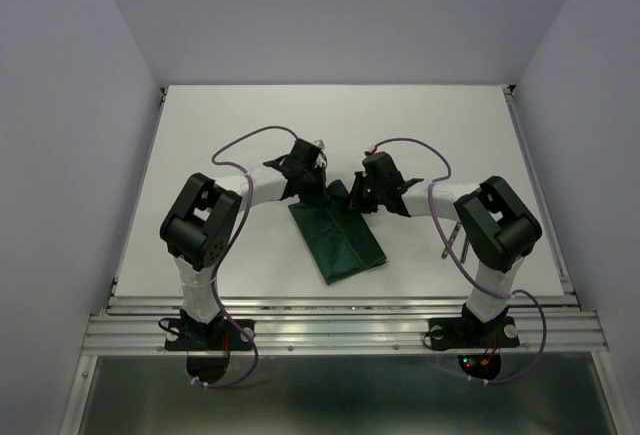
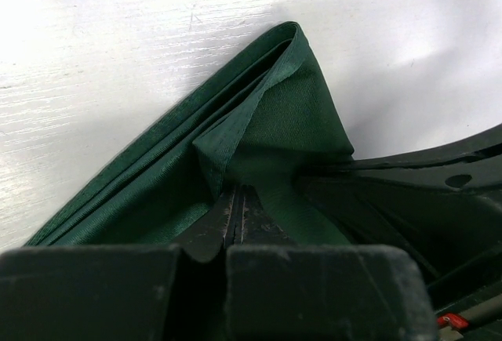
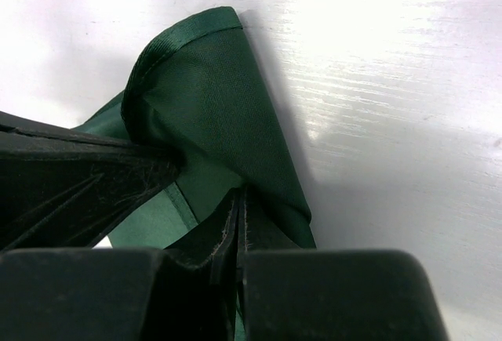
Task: Fold the napkin into a case and place the utensils inside
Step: Smooth out the 2/3-rectangle-folded napkin at the center of the board.
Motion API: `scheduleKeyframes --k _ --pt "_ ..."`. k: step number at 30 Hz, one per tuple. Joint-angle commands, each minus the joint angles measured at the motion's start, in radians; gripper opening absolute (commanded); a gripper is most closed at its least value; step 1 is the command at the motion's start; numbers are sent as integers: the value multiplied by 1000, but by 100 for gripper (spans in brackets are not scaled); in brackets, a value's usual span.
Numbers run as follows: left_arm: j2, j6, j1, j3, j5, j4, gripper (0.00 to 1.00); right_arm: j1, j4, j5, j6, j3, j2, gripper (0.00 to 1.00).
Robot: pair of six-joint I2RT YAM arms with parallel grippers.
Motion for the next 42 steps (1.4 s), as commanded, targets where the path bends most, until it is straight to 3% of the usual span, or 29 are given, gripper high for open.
scheduleKeyframes --k 1,7,19,23,24,27,31,34,42 --pt "-3 16 7 26 7 -3 0 8 -16 27 -23 -11 -75 1" --pt "11 23 12 28 -9 -14 0 8 -52 64 -52 -85 -233 1" --pt "22 29 15 46 -12 -29 0 8 -146 150 -65 -263 -388 4" --pt "27 34 16 55 -12 -35 0 8 -164 144 -80 -317 -456 13" --pt "28 36 15 60 -10 -37 0 8 -170 139 -84 -323 -468 21" --pt "28 36 16 63 -6 -38 0 8 -189 93 -108 -354 -525 31" --pt "27 36 16 65 -3 -38 0 17 -236 79 -109 -392 -640 37" --pt "30 36 16 66 -3 -38 0 17 -292 87 -31 -430 -729 46" --pt "56 28 16 83 -3 -41 0 78 -269 99 294 -600 -922 49"
